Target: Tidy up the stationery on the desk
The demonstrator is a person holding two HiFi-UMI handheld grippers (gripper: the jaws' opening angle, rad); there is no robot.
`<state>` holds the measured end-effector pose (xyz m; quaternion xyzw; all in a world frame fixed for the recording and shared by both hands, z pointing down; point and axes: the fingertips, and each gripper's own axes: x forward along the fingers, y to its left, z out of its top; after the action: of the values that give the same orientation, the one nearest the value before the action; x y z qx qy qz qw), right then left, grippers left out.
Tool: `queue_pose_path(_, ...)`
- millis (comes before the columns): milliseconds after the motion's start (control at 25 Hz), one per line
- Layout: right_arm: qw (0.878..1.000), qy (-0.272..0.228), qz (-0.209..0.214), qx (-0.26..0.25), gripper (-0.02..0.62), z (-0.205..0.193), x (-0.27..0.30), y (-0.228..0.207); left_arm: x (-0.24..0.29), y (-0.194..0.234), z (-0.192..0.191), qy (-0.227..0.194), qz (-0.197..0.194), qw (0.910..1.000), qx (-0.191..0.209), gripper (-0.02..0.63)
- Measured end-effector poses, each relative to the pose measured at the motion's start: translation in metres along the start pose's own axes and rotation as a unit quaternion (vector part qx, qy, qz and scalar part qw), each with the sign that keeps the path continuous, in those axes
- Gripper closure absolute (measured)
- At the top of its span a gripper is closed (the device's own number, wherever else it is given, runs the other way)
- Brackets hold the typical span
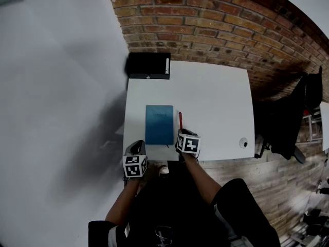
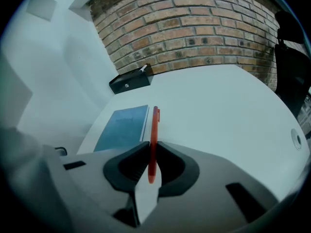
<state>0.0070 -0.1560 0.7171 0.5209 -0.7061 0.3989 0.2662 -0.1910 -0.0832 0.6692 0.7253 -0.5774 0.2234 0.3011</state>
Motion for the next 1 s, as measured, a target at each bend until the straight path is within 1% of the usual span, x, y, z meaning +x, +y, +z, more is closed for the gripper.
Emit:
queue_pose_path(200, 1.0, 0.015, 0.019, 0.013, 0.532, -0.011, 0.005, 0.014, -0.002, 0.004, -0.005, 0.005, 0.005, 1.0, -0.003, 0.584)
queue_pose_path(520, 0.999, 0.036, 0.031, 0.02, 0.532, -0.026, 0.014, 0.022, -0.003, 0.008, -0.011, 0.009, 0.009, 0.9999, -0.007, 0.585)
queue_pose_path(760, 0.997, 0.046, 0.052, 0.03, 0.531, -0.03, 0.017, 0.03, -0.003, 0.012, -0.015, 0.015, 0.011, 0.9998, -0.008, 0.584)
queue_pose_path(1000, 0.996, 0.051, 0.063, 0.025, 0.531, -0.033, 0.018, 0.031, -0.001, 0.011, -0.015, 0.017, 0.008, 0.9998, -0.009, 0.586)
